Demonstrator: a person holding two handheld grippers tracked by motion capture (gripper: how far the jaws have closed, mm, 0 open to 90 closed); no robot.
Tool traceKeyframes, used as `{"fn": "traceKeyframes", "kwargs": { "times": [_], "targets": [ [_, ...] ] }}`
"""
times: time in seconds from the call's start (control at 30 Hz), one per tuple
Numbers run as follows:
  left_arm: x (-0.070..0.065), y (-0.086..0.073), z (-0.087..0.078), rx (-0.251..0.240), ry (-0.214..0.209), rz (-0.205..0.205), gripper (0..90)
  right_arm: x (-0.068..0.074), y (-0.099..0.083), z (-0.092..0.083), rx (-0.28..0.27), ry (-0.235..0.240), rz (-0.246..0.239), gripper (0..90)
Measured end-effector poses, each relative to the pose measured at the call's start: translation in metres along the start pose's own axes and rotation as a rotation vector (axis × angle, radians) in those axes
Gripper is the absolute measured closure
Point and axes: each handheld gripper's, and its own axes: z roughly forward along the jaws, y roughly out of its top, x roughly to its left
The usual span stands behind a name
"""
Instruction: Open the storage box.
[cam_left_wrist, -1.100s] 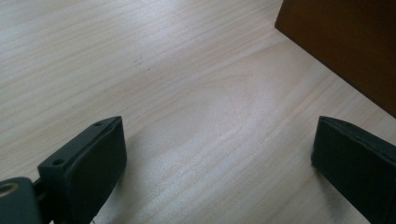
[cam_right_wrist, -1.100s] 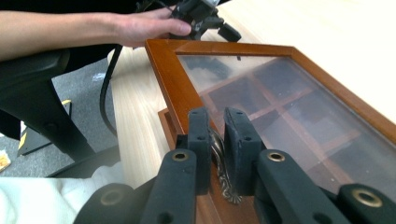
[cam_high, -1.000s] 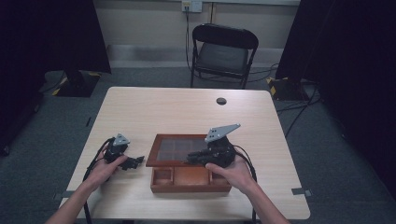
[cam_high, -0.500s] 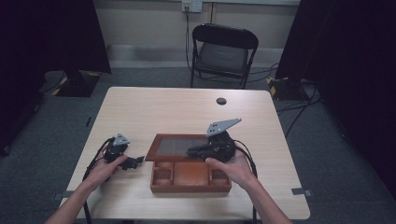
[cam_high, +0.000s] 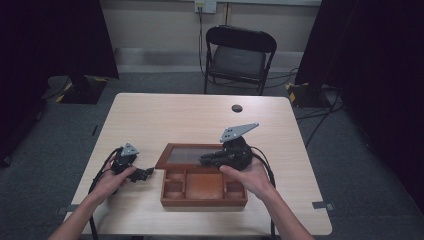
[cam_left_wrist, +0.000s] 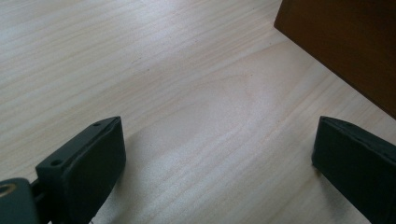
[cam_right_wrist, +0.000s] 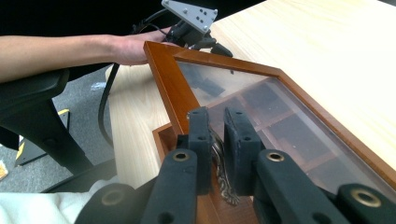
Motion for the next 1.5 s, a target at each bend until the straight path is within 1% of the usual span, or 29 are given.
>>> {"fn": "traceKeyframes", "kwargs": {
  "times": [0.1,0.23,0.4,0.9,1.13,1.5],
  "targets": [
    [0.000,0.000,0.000,0.000,-0.003,-0.003,2.1,-0.001,0.002,-0.001,-0.006,-0.001,0.006,82.6],
    [0.000,0.000,0.000,0.001,-0.001,0.002,1.9,-0.003,0.005,-0.002,-0.012,-0.005,0.003,82.7],
    [0.001,0.000,0.000,0.006,0.000,0.010,1.9,-0.003,0.007,-0.002,-0.012,-0.003,0.003,82.8],
    [0.001,0.000,0.000,0.006,0.001,0.011,1.8,-0.006,0.013,-0.003,-0.017,-0.010,0.008,82.8],
    [0.001,0.000,0.000,0.006,0.000,0.010,1.8,-0.009,0.015,-0.004,-0.023,0.001,0.017,82.9],
    [0.001,0.000,0.000,0.008,0.000,0.010,1.8,-0.012,0.018,-0.005,-0.030,0.000,0.021,82.9]
  ]
}}
